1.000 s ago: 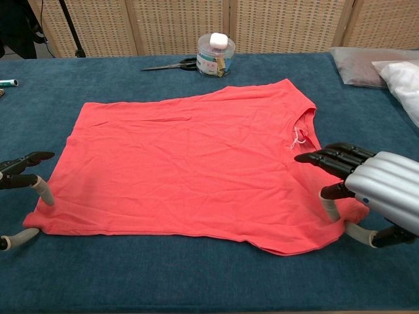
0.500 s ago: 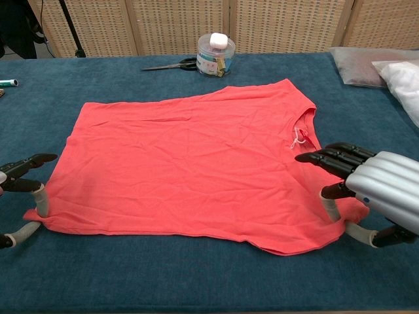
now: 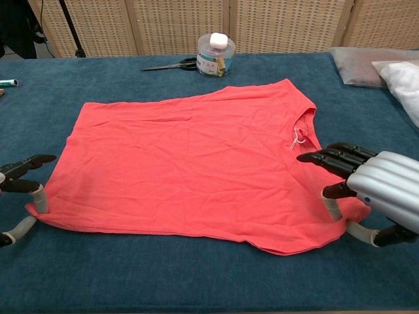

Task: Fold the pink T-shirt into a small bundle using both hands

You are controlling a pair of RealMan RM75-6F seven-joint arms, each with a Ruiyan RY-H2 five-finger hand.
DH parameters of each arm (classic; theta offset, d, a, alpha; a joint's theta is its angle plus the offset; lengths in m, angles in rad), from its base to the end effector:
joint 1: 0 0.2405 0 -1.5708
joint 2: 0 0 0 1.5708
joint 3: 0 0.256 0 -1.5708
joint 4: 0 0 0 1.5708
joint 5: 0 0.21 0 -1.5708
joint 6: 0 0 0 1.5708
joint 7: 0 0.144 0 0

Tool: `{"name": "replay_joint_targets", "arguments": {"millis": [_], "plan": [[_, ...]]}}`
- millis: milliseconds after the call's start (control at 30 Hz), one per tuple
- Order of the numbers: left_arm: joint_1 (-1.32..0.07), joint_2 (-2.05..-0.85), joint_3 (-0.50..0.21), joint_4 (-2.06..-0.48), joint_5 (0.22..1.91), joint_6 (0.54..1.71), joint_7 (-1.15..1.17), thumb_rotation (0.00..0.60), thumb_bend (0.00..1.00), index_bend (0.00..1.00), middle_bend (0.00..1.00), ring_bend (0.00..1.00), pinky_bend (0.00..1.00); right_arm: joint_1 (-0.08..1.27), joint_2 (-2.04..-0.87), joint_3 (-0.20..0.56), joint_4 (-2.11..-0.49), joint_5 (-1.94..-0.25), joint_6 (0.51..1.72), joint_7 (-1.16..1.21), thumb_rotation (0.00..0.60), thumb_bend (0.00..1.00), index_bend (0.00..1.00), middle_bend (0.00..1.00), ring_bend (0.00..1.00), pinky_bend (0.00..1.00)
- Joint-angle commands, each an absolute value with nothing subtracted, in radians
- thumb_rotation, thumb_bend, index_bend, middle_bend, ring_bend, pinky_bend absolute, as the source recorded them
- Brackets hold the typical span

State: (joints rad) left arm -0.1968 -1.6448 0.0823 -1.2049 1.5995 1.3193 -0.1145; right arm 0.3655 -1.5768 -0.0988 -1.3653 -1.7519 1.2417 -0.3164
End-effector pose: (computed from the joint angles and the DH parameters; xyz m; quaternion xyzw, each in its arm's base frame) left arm -0.2918 0.1805 -0.0257 -0.6660 -0.4679 -0.4035 0.4180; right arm -0.2254 -0.2020 -0.0293 0.8138 -0.2409 0.3678 0.3800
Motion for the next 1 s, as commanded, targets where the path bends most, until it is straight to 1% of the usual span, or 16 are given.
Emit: {"name": "replay_joint_targets", "arguments": {"millis": [33, 133, 300, 367, 433, 533, 667, 733, 1000], "plan": [[-0.196, -1.642, 0.084, -1.206, 1.603, 1.324, -0.117, 0.600, 0.63, 0.68, 0.00, 0.00, 0.00, 0.365, -1.576, -0.101, -1.367, -1.753, 1.243, -0.314, 0.600, 0.52, 0.57, 0.04, 0.00, 0.00], [-0.196, -1.636, 0.087, -1.209, 1.607, 1.328, -0.118, 0.600, 0.64, 0.71, 0.00, 0.00, 0.00, 0.365, -1.572, -0.104, -1.372, -1.758, 1.247, -0.303, 0.600, 0.52, 0.59, 0.05, 0.00, 0.00], [-0.196, -1.607, 0.098, -1.227, 1.629, 1.348, -0.126, 0.600, 0.64, 0.72, 0.00, 0.00, 0.00, 0.368, -1.554, -0.117, -1.391, -1.787, 1.267, -0.271, 0.600, 0.52, 0.64, 0.07, 0.00, 0.00], [-0.194, -1.571, 0.113, -1.252, 1.672, 1.393, -0.132, 0.600, 0.64, 0.72, 0.00, 0.00, 0.00, 0.380, -1.521, -0.142, -1.422, -1.837, 1.287, -0.233, 0.600, 0.52, 0.65, 0.08, 0.00, 0.00], [-0.193, -1.552, 0.123, -1.264, 1.696, 1.414, -0.130, 0.600, 0.64, 0.72, 0.00, 0.00, 0.00, 0.388, -1.500, -0.153, -1.435, -1.862, 1.294, -0.218, 0.600, 0.52, 0.65, 0.08, 0.00, 0.00], [-0.186, -1.528, 0.142, -1.267, 1.762, 1.481, -0.098, 0.600, 0.64, 0.72, 0.00, 0.00, 0.00, 0.406, -1.462, -0.182, -1.467, -1.909, 1.292, -0.194, 0.600, 0.52, 0.65, 0.09, 0.00, 0.00], [-0.172, -1.503, 0.169, -1.284, 1.810, 1.533, -0.096, 0.600, 0.64, 0.72, 0.00, 0.00, 0.00, 0.423, -1.419, -0.214, -1.498, -1.952, 1.288, -0.165, 0.600, 0.52, 0.66, 0.09, 0.00, 0.00], [-0.162, -1.477, 0.196, -1.304, 1.847, 1.561, -0.091, 0.600, 0.64, 0.72, 0.00, 0.00, 0.00, 0.433, -1.390, -0.244, -1.507, -2.001, 1.297, -0.152, 0.600, 0.52, 0.66, 0.10, 0.00, 0.00], [-0.144, -1.424, 0.251, -1.350, 1.919, 1.599, -0.084, 0.600, 0.67, 0.72, 0.00, 0.00, 0.00, 0.434, -1.339, -0.306, -1.523, -2.096, 1.321, -0.151, 0.600, 0.52, 0.67, 0.11, 0.00, 0.00]]}}
